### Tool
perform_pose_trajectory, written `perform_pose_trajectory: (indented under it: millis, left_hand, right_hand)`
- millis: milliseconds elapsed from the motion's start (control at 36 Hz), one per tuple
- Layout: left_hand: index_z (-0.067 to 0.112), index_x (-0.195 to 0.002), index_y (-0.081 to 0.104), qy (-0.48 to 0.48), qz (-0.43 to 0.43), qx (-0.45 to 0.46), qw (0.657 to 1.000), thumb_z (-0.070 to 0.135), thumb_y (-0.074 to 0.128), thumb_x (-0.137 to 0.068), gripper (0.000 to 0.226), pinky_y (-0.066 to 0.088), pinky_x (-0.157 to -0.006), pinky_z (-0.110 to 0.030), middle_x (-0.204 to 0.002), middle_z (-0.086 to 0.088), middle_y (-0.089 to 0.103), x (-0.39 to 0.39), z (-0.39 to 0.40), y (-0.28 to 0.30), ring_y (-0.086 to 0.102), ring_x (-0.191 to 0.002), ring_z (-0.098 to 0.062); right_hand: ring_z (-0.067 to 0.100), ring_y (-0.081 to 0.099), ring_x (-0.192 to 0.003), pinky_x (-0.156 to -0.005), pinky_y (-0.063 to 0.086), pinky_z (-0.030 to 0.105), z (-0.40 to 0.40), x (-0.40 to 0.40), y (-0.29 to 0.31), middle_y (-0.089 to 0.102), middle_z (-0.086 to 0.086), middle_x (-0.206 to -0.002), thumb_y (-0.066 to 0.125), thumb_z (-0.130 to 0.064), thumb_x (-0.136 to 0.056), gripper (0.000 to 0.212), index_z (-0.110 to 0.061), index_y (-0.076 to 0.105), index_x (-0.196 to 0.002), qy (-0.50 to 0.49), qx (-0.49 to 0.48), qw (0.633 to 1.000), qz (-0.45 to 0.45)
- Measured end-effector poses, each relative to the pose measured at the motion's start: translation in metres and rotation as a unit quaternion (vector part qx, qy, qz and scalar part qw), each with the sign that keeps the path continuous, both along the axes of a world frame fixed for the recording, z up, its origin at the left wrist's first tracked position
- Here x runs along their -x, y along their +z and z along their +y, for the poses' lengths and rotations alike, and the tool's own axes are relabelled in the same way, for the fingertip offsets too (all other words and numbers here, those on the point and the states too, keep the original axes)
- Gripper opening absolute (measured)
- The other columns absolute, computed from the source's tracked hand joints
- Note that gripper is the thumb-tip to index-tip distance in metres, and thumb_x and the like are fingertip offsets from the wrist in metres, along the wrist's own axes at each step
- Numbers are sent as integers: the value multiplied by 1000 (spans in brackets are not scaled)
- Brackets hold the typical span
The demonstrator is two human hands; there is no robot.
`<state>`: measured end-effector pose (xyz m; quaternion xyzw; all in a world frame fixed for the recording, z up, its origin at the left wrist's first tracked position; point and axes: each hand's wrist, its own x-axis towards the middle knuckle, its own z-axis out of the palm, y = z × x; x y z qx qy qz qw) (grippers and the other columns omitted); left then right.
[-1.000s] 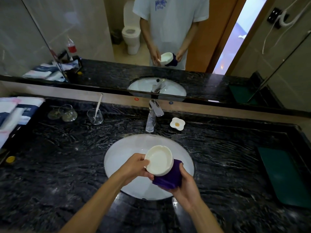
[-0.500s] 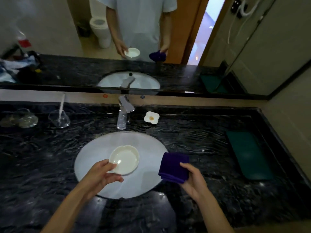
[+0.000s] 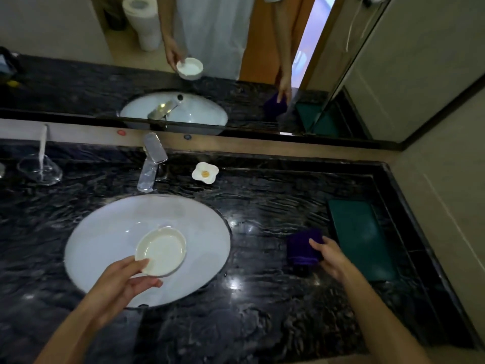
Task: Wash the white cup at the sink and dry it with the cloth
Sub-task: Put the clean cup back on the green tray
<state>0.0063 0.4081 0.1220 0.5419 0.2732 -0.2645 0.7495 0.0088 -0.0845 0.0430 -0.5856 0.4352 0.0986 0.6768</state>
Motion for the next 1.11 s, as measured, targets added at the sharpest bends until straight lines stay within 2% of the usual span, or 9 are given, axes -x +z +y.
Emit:
perform_pose_trajectory:
  millis: [139, 222, 278, 417, 583, 667, 833, 972, 1111]
  left_hand:
    - [-13, -108, 60, 12, 14, -17, 1000, 5, 53, -98, 22, 63, -59, -29, -99, -32, 67, 5, -10, -2, 74, -64, -34]
    - [-15, -113, 59, 9, 19, -28, 999, 7, 55, -97, 26, 64, -62, -29, -99, -32, 68, 7, -13, -5, 74, -68, -35]
    - [-15, -114, 59, 12, 21, -29, 999, 7, 56, -97, 27, 64, -63, -30, -95, -31, 70, 8, -14, -7, 74, -69, -35]
    - [-16, -112, 58, 15, 12, -18, 1000, 6, 56, -97, 28, 64, -63, -29, -95, -30, 68, 9, -19, -7, 74, -67, -34]
    - [-17, -109, 58, 21, 14, -8, 1000, 4, 54, -98, 24, 63, -59, -29, -90, -31, 68, 7, -23, -5, 74, -64, -34]
    - [-17, -109, 59, 23, 13, -4, 1000, 3, 54, -98, 23, 63, -58, -30, -89, -31, 69, 7, -24, -2, 73, -64, -35]
    - [-12, -116, 60, 7, 16, 7, 1000, 6, 58, -96, 27, 64, -67, -34, -96, -32, 72, 6, -22, 2, 73, -72, -39]
    - [-13, -119, 58, 0, 1, 30, 1000, 6, 59, -96, 30, 63, -69, -35, -98, -31, 72, 6, -22, 5, 72, -74, -39]
    - [-12, -121, 58, -4, -14, 55, 998, 8, 60, -95, 33, 63, -69, -35, -99, -29, 71, 7, -21, 11, 72, -75, -40]
  right_hand:
    - [35, 64, -115, -81, 60, 41, -40, -18, -32, 59, 21, -135, 71, -13, -90, 63, -3, 40, -145, 73, 87, 992, 47]
    - [34, 58, -123, -104, 49, 48, -48, -22, -38, 53, 16, -143, 75, -21, -86, 74, -4, 38, -147, 132, 173, 972, 87]
    - [36, 56, -124, -108, 45, 44, -41, -23, -30, 56, 17, -137, 71, -23, -90, 64, 0, 42, -143, 186, 270, 938, 115]
    - [39, 47, -120, -94, 47, 47, -27, -11, -16, 53, 21, -128, 63, -44, -91, 56, -11, 47, -133, 282, 541, 773, 175]
    - [34, 45, -119, -94, 43, 47, -26, 9, -23, 53, 15, -130, 47, -47, -98, 47, -17, 52, -134, 307, 614, 711, 156]
    - [34, 44, -123, -98, 41, 48, -27, 16, -31, 51, 15, -135, 36, -48, -101, 51, -14, 58, -132, 311, 598, 715, 182]
    - [40, 32, -130, -108, 31, 51, -8, -3, -13, 35, 23, -147, 31, -47, -102, 57, -6, 44, -141, 266, 537, 774, 204]
    - [41, 54, -115, -98, 44, 46, 52, -28, 18, 62, 25, -122, 40, -54, -94, 63, -2, 61, -123, 268, 486, 832, 18]
    - [20, 65, -106, -83, 50, 20, 149, -31, 67, 69, 2, -113, 62, -24, -96, 23, -14, 66, -117, 308, 223, 911, -160]
